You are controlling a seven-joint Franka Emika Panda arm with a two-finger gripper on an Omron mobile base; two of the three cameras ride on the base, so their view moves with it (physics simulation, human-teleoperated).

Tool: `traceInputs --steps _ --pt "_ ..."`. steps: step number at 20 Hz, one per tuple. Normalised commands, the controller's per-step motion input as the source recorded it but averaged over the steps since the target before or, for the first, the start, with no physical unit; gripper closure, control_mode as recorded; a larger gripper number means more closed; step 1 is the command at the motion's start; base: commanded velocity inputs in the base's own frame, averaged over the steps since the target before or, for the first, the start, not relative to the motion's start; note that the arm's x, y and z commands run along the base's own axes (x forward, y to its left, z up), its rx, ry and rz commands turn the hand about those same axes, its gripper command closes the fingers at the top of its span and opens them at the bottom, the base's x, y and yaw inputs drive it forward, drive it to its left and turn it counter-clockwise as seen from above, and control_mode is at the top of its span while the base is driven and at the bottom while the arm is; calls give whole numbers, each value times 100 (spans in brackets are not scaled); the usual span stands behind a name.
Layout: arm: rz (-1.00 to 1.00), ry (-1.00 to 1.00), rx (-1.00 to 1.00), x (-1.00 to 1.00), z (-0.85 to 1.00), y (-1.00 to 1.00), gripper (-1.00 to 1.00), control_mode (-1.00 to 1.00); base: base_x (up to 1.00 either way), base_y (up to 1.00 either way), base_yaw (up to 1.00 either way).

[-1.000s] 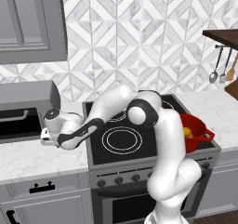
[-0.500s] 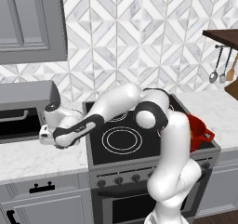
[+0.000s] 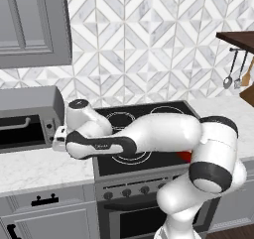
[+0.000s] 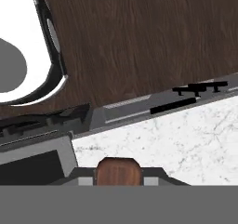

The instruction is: Put the sweet potato and lemon in the pot. Retrieve the spatula and lightly stir the vegetables in the pot.

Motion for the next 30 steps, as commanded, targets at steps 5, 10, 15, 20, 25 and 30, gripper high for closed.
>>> traceInputs --steps 5,10,15,20,25,30 --pt "-8 1 3 -77 100 -71 100 -100 0 0 0" --pt "-10 2 15 -24 100 -65 100 -100 0 0 0" --pt "-17 16 29 -5 100 -82 100 -100 0 0 0" --pt "-24 37 40 0 90 -97 100 -100 0 0 0" --pt "-30 41 36 6 49 -78 100 -100 0 0 0" --pt "-25 40 21 19 -4 -49 100 -100 0 0 0"
